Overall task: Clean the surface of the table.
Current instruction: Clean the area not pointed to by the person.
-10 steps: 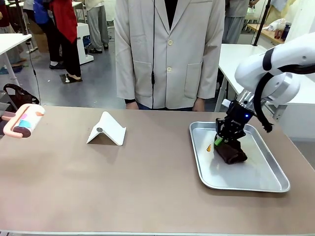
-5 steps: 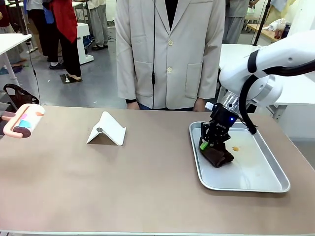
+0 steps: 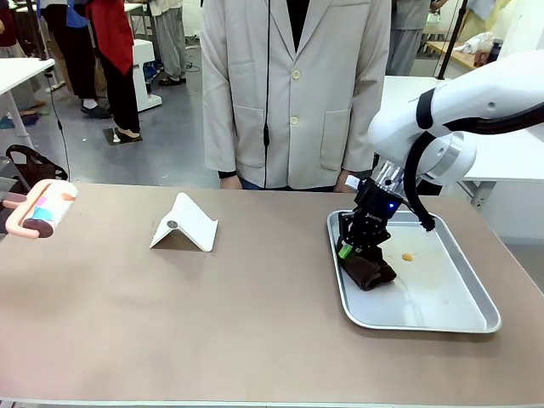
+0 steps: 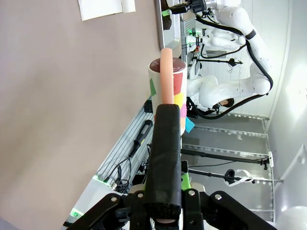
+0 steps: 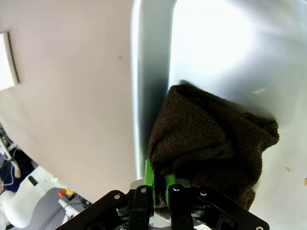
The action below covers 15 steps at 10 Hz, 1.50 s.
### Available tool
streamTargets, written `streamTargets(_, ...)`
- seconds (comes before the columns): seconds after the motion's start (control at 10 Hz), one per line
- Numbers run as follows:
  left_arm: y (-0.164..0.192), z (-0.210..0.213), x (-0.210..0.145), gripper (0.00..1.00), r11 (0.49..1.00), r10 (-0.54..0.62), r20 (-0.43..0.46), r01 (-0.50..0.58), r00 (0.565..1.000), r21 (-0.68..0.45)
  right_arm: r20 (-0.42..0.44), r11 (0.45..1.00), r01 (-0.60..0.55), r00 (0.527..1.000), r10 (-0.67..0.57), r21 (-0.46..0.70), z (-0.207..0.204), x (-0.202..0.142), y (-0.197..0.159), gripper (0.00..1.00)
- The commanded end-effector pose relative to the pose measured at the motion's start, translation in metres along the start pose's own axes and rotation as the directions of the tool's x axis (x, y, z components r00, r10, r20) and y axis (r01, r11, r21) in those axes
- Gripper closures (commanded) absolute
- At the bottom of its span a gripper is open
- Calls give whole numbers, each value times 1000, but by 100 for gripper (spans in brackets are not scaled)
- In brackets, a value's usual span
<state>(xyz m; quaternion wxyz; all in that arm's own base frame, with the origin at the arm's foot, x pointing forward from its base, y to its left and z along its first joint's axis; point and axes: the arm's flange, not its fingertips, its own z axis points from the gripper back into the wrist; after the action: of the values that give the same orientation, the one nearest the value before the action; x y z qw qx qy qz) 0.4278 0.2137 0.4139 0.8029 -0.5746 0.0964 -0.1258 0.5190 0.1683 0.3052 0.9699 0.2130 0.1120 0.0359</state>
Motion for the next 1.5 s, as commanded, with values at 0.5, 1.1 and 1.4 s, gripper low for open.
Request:
streamTargets(0.5, -4, 0, -1, 78, 1000, -12, 8, 12, 1000, -14, 52, 973, 228, 972, -229, 25, 22, 11, -68, 90)
streamTargets(1.1, -4, 0, -1, 78, 1000, -12, 8, 12, 1000, -14, 24, 931, 176, 981, -193, 319, 44, -2, -103, 90)
streamTargets(1.4, -4, 0, -1, 78, 1000, -12, 8, 12, 1000, -14, -35, 736, 63, 998, -53, 674, 62, -13, -113, 90)
